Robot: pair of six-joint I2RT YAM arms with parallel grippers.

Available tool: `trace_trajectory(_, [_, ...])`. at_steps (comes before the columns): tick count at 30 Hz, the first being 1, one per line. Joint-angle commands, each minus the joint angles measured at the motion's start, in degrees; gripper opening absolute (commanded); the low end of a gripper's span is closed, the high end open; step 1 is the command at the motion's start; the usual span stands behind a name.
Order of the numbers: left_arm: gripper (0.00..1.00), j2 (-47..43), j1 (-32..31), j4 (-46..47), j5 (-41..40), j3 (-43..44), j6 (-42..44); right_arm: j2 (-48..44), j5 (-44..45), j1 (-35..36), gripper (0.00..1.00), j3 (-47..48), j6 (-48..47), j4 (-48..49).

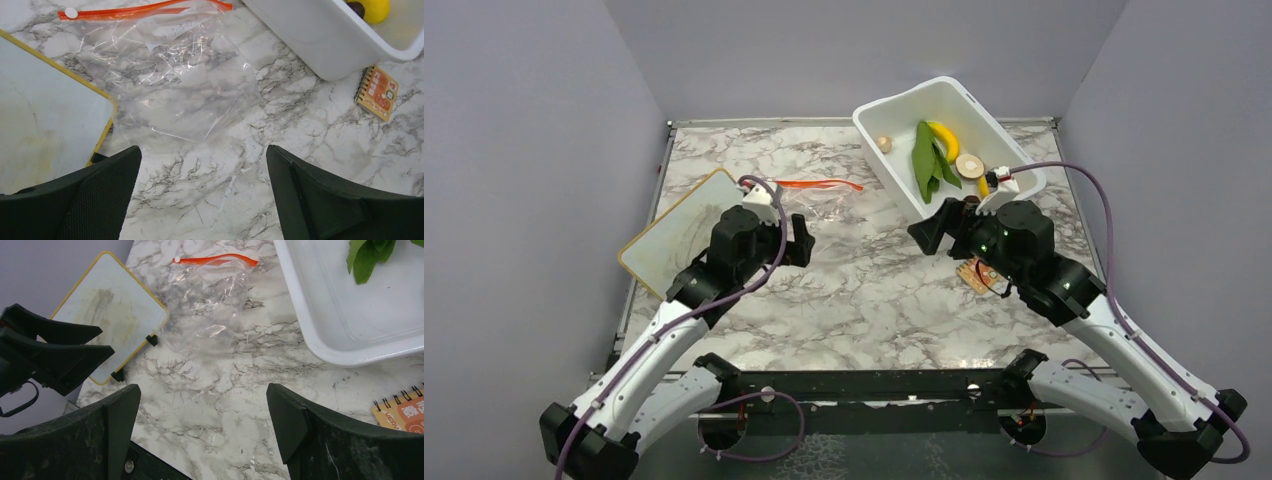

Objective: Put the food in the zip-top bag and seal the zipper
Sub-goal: Move the zipper food storage bag to the center of the board.

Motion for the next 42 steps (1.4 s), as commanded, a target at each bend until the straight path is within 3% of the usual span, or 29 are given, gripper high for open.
trace_trajectory(1, [1.00, 6.29, 0.37, 6.69, 8.81, 2.43, 6.25, -3.10, -0.49, 0.32, 1.00, -1.43, -2.06, 2.51])
trace_trajectory(4, [0.99, 12.49, 0.42, 9.72, 12.70, 6.09, 10.95, -4.28, -1.30, 0.32, 1.00, -2.03, -3.78, 3.58])
trace_trajectory(9, [0.89, 23.40, 0.42, 8.97, 12.44, 13.26, 15.44, -4.80, -0.02, 0.37, 1.00, -1.11, -4.52, 2.28])
trace_trajectory(16, [0.77, 33.48, 0.42, 8.13, 13.98, 16.84, 17.89, -6.84, 1.79, 0.31, 1.00, -1.65, -5.16, 1.63])
trace_trajectory(24, [0.66, 41.14, -0.36, 7.92, 15.61, 18.65, 16.70, -7.66, 0.58, 0.37, 0.99, -2.83, -4.82, 3.13])
trace_trajectory(33, [0.61, 47.71, -1.59, 6.87, 13.84, 20.85, 13.17, -8.92, 2.65, 0.37, 1.00, -3.09, -4.79, 1.88])
trace_trajectory(38, [0.48, 50.74, -1.85, 5.27, 13.83, 22.67, 12.87, -9.00, 6.02, 0.38, 1.00, -1.91, -4.71, -0.53])
trace_trajectory(42, [0.46, 51.14, -2.61, 5.20, 13.39, 22.77, 12.37, -9.45, 4.87, 0.35, 1.00, -2.24, -5.23, -0.40])
